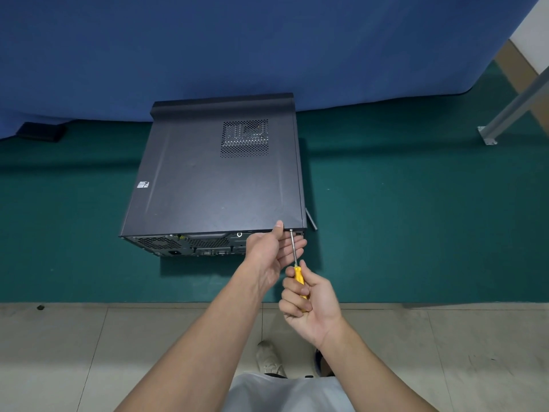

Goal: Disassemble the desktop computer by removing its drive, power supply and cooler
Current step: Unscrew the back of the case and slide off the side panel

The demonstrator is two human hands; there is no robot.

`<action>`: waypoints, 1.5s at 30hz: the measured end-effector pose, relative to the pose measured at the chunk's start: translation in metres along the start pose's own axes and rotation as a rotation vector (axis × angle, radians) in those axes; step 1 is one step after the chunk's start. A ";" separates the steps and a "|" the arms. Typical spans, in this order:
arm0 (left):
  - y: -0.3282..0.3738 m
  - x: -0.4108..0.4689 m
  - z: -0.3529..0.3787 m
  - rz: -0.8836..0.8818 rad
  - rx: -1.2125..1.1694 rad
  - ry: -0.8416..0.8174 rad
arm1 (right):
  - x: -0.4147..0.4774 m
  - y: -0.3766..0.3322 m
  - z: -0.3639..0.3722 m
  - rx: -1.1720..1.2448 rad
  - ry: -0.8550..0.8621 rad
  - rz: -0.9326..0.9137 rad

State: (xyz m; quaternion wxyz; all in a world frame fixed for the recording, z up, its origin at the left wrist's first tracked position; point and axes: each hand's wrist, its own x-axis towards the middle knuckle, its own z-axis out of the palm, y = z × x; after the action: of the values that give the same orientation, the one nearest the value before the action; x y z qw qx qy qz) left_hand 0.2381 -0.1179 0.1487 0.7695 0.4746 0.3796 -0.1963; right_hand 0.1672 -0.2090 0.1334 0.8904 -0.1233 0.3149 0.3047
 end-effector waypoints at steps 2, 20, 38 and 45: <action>-0.001 0.000 0.000 0.000 -0.004 -0.004 | 0.000 0.001 0.003 -0.137 0.090 -0.081; 0.003 -0.003 -0.002 -0.012 -0.022 -0.025 | 0.015 0.027 0.022 -1.139 0.670 -0.528; 0.004 -0.003 0.000 -0.022 -0.040 -0.024 | -0.003 0.008 0.032 -0.656 0.430 -0.234; 0.005 0.000 -0.001 -0.042 -0.053 -0.051 | -0.024 -0.012 0.020 -0.369 0.120 0.065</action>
State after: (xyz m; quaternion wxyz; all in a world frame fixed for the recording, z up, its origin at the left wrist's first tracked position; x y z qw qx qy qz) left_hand 0.2410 -0.1147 0.1513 0.7870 0.4409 0.3746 -0.2143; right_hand 0.1693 -0.2213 0.1646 0.8219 -0.2920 0.3102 0.3781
